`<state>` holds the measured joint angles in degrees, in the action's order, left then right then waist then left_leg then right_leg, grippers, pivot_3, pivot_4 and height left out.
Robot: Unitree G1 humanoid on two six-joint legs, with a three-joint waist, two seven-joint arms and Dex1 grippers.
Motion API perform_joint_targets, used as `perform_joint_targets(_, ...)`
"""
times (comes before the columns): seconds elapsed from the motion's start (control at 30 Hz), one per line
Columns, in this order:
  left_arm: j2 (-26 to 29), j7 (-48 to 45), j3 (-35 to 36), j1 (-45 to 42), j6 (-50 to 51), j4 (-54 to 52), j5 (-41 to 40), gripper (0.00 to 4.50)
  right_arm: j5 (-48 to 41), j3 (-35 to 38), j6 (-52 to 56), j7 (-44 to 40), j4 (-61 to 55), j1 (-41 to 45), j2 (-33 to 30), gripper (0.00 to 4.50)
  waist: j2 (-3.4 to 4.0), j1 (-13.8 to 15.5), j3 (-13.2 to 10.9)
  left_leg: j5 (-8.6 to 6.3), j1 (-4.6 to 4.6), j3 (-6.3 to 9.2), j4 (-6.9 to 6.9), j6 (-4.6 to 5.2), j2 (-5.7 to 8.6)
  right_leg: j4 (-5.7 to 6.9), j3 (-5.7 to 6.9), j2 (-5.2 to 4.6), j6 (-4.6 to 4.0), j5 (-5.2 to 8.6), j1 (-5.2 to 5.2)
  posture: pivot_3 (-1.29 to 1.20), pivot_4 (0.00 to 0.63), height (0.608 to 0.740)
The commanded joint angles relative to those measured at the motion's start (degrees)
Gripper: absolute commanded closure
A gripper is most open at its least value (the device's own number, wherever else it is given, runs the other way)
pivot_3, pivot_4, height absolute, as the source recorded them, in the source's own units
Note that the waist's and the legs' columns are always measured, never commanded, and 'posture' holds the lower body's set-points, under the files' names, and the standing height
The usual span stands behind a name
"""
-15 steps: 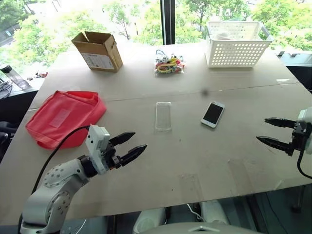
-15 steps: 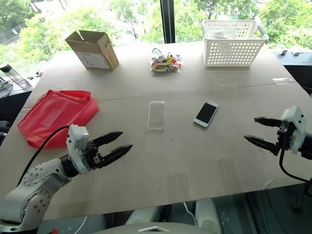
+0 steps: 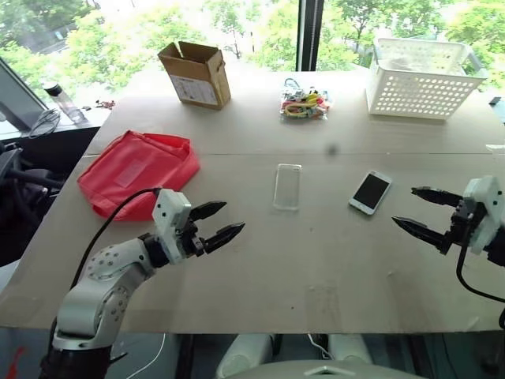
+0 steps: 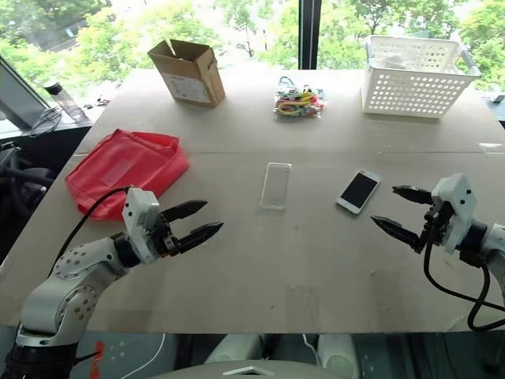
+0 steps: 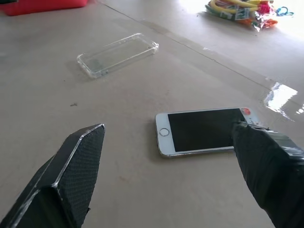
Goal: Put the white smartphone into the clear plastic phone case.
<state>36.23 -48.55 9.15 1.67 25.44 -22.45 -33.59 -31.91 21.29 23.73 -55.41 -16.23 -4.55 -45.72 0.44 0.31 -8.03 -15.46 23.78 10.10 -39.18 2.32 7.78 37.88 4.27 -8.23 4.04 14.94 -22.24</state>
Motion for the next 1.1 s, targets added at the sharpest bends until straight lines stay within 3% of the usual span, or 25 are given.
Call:
perform_joint_targets(0.03, 1.4, -3.8, -1.9, -4.2, -2.1, 2.2, 1.0, 0.8, -0.4, 1.9, -2.1, 0.4, -2.0, -1.5, 1.1, 0.04, 0.49, 0.1, 0.1, 0.28, 0.28, -2.26, -0.08, 0.44, -1.71, 0.16, 1.1, -0.49, 0.16, 0.39, 0.7, 0.0, 0.15, 0.74)
perform_joint_targets(0.07, 1.6, -4.2, -2.9, -5.7, -1.9, 3.4, 1.7, 0.8, -0.4, 2.0, -2.4, 0.6, -2.1, -2.0, 1.5, 0.04, 0.81, 0.6, 0.0, 0.54, -0.08, -2.16, 0.08, 0.6, -1.69, 0.21, 1.48, -0.14, 0.19, 0.76, 0.92, 0.0, 0.15, 0.74)
perform_joint_targets(0.1, 1.9, -4.3, -3.9, -7.4, -1.4, 4.6, 2.6, 0.8, 0.1, 2.1, -3.4, 0.6, -2.1, -2.5, 1.9, 0.04, 0.9, 1.3, -0.2, 0.66, -0.23, 0.18, -0.14, 0.51, -0.45, 0.94, -1.64, 1.75, -0.26, 0.66, 0.17, 0.0, 0.15, 0.74)
perform_joint_targets(0.13, 2.4, -4.0, -5.5, -9.7, -0.7, 5.9, 4.3, 0.8, 0.2, 2.3, -4.0, 0.4, -2.1, -2.9, 2.1, 0.04, 0.77, 2.0, -0.3, 0.69, -0.28, 0.24, -0.12, 0.46, -0.42, 0.41, -3.52, 3.68, -0.07, 0.43, -0.35, 0.0, 0.15, 0.74)
perform_joint_targets(0.17, 2.8, -3.7, -7.1, -11.9, -0.6, 7.3, 6.2, 0.8, 0.0, 2.6, -4.3, 0.1, -2.3, -3.5, 2.3, 0.04, 0.54, 3.0, -0.5, 0.68, -0.45, 0.14, -0.09, 0.43, -0.19, -0.42, -4.31, 4.35, -0.14, -0.2, -0.46, 0.0, 0.15, 0.74)
perform_joint_targets(0.3, 3.5, -8.6, -13.8, -21.7, -0.3, 14.0, 10.4, 0.8, -1.2, 3.3, -6.9, -4.5, -5.8, -8.5, 1.7, 0.04, 0.37, 4.1, -0.6, 0.81, -0.92, -0.37, 0.88, 0.2, -0.11, -0.21, -5.01, 4.07, -0.15, -0.19, -0.55, 0.0, 0.15, 0.74)
perform_joint_targets(0.43, 1.1, -14.0, -18.5, -30.9, -2.1, 21.9, 12.4, 0.8, -2.1, 4.8, -5.0, -4.8, -9.6, -12.6, 0.8, 0.04, 0.34, 3.0, -0.6, 0.89, -0.91, -0.44, 1.06, 0.39, -0.11, -0.24, -5.16, 4.09, -0.16, -0.18, -0.67, 0.0, 0.15, 0.74)
perform_joint_targets(0.83, -14.2, -22.6, -32.8, -53.1, -20.0, 61.2, 29.8, 0.8, -1.9, 10.6, -9.3, 1.5, -20.4, -22.5, 8.3, 0.04, 0.0, 1.8, -0.7, 0.9, -0.91, -0.45, 1.05, 0.41, -0.1, -0.08, -5.35, 4.18, -0.15, -0.18, -0.82, 0.0, 0.15, 0.74)
perform_joint_targets(1.0, -15.9, -23.4, -34.2, -53.2, -27.5, 70.9, 34.5, 3.0, -0.5, 10.5, -10.0, 3.8, -21.9, -24.0, 9.2, 0.0, -0.26, 0.7, -0.7, 0.89, -0.94, -0.46, 1.07, 0.42, -0.08, -0.04, -5.51, 4.21, -0.14, -0.18, -0.89, 0.0, 0.15, 0.74)
perform_joint_targets(1.1, -16.2, -23.6, -32.7, -51.6, -27.5, 70.2, 34.3, 4.34, -0.2, 9.8, -10.0, 4.5, -22.4, -24.0, 9.0, 0.0, -0.32, 0.5, -0.6, 0.88, -1.02, -0.47, 1.06, 0.43, -0.08, -0.01, -5.52, 4.21, -0.13, -0.17, -0.85, 0.0, 0.15, 0.74)
